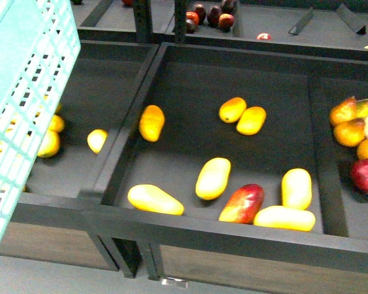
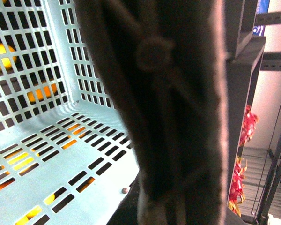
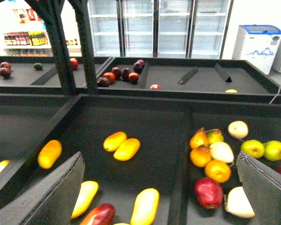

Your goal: Pick mango and avocado into basket

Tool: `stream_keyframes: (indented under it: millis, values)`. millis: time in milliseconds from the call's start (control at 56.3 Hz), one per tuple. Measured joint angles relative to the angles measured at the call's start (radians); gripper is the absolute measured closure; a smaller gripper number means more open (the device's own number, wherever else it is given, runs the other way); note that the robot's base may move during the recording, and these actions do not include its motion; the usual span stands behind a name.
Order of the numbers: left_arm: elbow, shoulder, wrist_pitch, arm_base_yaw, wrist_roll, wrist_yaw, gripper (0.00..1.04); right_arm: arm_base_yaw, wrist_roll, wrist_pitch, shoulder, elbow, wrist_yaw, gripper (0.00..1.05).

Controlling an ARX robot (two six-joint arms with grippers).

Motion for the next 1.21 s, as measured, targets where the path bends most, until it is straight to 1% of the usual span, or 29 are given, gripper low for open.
stream_keyframes:
  millis: [551, 746, 764, 817, 853, 906, 977, 1101, 1208]
  values:
    - [0.0, 0.0, 0.0, 0.0, 0.001, -0.001, 0.99, 0.0, 0.0, 0.0, 0.0, 0.0, 0.0, 0.08]
    - [0.0, 0.003, 0.0, 0.009, 0.008, -0.032, 0.99, -0.001, 0.0, 0.0, 0.0, 0.0, -0.006, 0.08]
    - [0.004, 0.006, -0.01, 0.011, 0.023, -0.028, 0.99, -0.001, 0.0, 0.0, 0.0, 0.0, -0.006, 0.08]
    - [0.08, 0.056, -0.168, 0.022, 0.135, 0.027, 0.99, -0.001, 0.0, 0.0, 0.001, 0.0, -0.004, 0.08]
    - [0.12, 0.089, -0.221, 0.021, 0.2, 0.058, 0.99, -0.001, 0.0, 0.0, 0.0, 0.0, -0.003, 0.08]
    - [0.176, 0.179, -0.215, -0.002, 0.319, 0.111, 0.99, -0.001, 0.0, 0.0, 0.0, 0.0, 0.0, 0.08]
    - [0.205, 0.285, -0.16, -0.039, 0.396, 0.115, 0.99, -0.001, 0.0, 0.0, 0.0, 0.0, -0.001, 0.08]
    - [0.247, 0.452, -0.068, -0.092, 0.468, 0.11, 0.99, -0.001, 0.0, 0.0, 0.0, 0.0, 0.0, 0.08]
    - [0.329, 0.619, -0.01, -0.174, 0.48, 0.165, 0.99, -0.001, 0.0, 0.0, 0.0, 0.0, 0.0, 0.08]
